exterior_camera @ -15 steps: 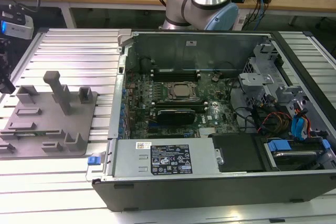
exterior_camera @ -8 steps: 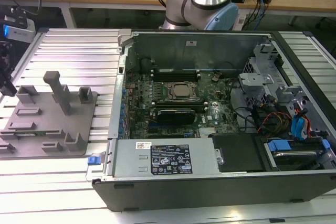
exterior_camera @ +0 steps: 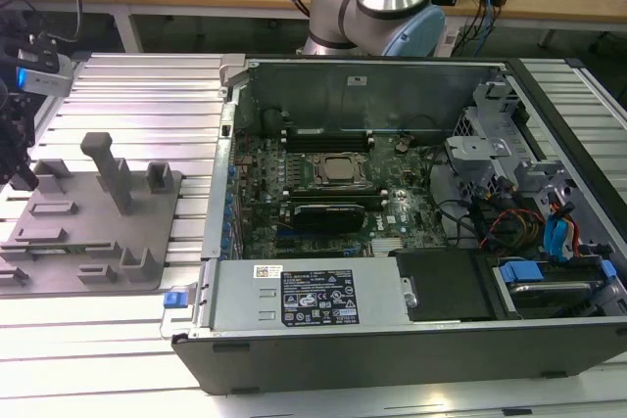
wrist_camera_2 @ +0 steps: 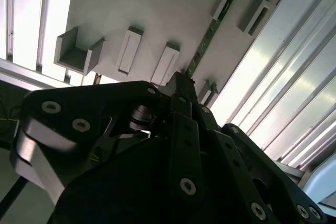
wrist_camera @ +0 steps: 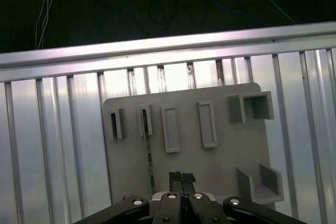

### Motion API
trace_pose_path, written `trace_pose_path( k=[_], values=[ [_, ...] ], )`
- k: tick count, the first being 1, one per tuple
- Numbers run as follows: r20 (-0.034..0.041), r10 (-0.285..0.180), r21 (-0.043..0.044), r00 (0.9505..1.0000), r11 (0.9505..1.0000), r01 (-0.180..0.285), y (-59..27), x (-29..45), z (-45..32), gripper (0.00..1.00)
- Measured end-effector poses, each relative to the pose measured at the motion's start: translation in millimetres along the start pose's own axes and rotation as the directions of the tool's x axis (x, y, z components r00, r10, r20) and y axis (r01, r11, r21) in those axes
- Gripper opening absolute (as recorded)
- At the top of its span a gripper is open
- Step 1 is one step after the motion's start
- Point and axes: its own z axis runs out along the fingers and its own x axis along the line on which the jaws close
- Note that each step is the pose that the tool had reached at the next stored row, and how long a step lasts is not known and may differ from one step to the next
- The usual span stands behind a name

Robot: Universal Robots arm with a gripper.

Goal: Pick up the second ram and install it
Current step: 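Pick up the second ram and move it above second insertion slot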

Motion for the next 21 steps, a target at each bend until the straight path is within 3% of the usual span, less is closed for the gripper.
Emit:
trace_pose_path(
  k=[6,12,17,19,21],
  values=[
    [0.0000,-0.001,0.0000,1.0000,1.0000,0.001,-0.9,5.3,7.8,0.08],
    [0.0002,-0.002,0.0002,1.0000,1.0000,0.002,-1.0,5.5,8.9,0.08],
    [0.0000,-0.002,0.0000,1.0000,1.0000,0.002,-1.8,11.3,14.0,0.08],
    [0.0001,-0.003,0.0000,1.0000,1.0000,0.003,-2.9,18.5,17.6,0.08],
    [-0.0002,-0.004,-0.0001,1.0000,1.0000,0.004,-2.9,19.1,20.0,0.08]
  ],
)
